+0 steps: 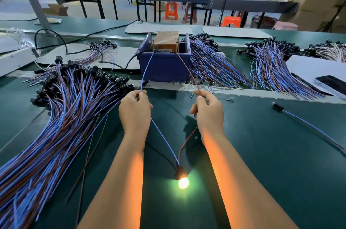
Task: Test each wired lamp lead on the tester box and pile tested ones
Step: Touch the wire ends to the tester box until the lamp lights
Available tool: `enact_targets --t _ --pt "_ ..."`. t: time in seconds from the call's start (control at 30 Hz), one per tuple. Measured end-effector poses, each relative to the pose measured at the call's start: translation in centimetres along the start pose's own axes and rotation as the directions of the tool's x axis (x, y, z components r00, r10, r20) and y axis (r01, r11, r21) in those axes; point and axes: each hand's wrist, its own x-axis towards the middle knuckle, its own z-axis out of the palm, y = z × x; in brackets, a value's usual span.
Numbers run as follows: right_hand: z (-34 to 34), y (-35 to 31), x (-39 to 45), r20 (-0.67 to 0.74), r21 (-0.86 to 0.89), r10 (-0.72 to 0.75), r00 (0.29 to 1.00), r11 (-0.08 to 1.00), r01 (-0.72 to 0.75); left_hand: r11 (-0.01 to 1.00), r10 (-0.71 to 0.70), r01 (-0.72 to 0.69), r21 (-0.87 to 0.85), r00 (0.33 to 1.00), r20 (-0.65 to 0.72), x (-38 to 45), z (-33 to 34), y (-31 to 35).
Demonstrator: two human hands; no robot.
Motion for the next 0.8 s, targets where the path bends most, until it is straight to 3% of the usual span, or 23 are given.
enact_targets --t 0.8 --pt "0.02 -0.05 -0.17 -0.006 0.033 -0.010 1.000 0.999 0.011 1.000 -0.004 0.004 -0.026 1.000 -0.010 0.20 0.16 -0.29"
